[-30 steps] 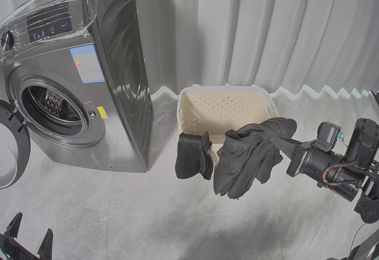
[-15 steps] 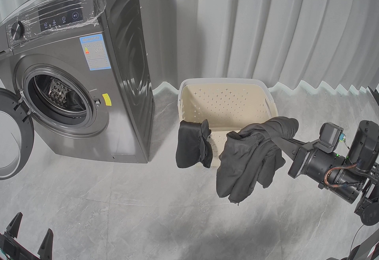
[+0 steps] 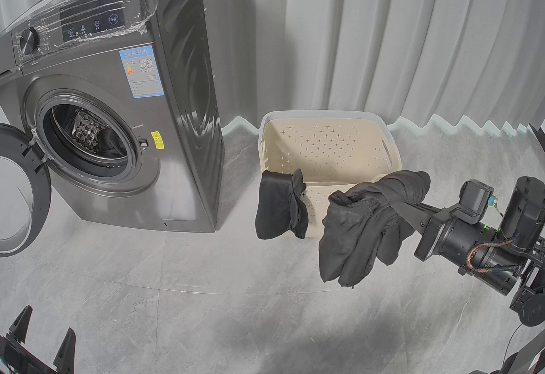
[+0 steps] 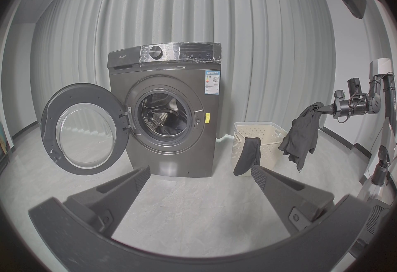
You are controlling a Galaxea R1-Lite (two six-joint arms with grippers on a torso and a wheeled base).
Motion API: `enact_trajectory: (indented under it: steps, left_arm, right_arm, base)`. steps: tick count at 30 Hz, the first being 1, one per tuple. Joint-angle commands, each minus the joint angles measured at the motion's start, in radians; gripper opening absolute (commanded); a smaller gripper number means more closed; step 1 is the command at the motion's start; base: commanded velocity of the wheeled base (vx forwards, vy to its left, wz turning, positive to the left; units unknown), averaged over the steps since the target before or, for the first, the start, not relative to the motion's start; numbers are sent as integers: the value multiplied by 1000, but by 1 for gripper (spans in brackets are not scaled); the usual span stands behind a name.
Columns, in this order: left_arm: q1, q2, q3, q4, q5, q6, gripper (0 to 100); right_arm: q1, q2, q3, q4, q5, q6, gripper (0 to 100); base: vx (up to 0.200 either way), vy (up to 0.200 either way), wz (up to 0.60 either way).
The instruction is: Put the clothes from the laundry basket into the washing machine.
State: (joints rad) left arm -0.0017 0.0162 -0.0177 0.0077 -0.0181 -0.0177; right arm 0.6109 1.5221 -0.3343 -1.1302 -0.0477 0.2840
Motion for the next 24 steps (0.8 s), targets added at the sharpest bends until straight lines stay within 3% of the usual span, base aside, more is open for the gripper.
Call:
enact_trajectory:
  steps: [1,19,24]
  left_arm:
    - [0,-16,15,0,0,1,100]
    - [0,-16,15,0,1,-8,100]
    - [0,-16,15,0,1,-10,100]
  right_arm:
    - [0,1,-2,0,0,1,0]
    - [-5,10,-9,-2,-9,-25,0]
    - [3,10,-5,0,-55,-31,0]
  base:
    - [0,200,0]
    - [0,200,0]
    - [0,200,0]
